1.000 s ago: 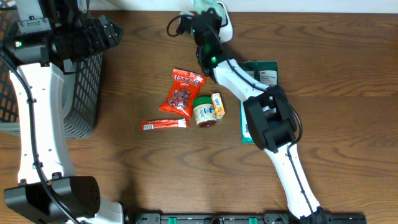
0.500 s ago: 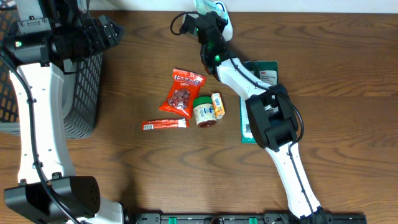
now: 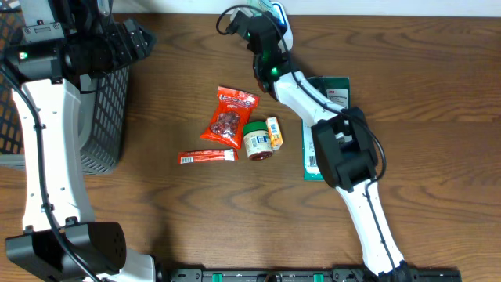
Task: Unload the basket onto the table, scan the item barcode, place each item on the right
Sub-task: 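Carry the wipes pack to the table's right side and release it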
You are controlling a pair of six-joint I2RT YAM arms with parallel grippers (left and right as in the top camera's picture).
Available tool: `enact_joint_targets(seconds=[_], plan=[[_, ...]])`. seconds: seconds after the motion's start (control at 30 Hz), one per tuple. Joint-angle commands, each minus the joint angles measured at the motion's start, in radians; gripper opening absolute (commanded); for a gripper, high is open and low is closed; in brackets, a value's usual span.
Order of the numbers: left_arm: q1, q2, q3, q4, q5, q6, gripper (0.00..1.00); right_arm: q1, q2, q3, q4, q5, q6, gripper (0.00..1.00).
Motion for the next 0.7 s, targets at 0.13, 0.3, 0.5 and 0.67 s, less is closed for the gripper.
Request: enact_joint_targets(seconds=[0.13,0.3,0.5,0.67], plan=[[-0.001,0.003,-0.003,-0.002,-0.005,0.013,0.84,-0.012,-0.367,0.011,-0.375,-0.022,0.391,0.01],[-0.002,0.003,-0.003,-0.002,-0.005,0.013,0.84,-0.079,-0.554,0.011,-0.851,-0.28,0.608,0.01],[-0.002,0.003,-0.004,-0.002,-0.005,0.013,0.84,-0.232,-0.599,0.01,-1.164,-0.502,0.731,0.01],[-0.002,0.003,-0.003,-0.002,-0.005,0.013,0.84,-0.394,-0.573,-0.019,-1.307,-0.665,0.733,0.01]])
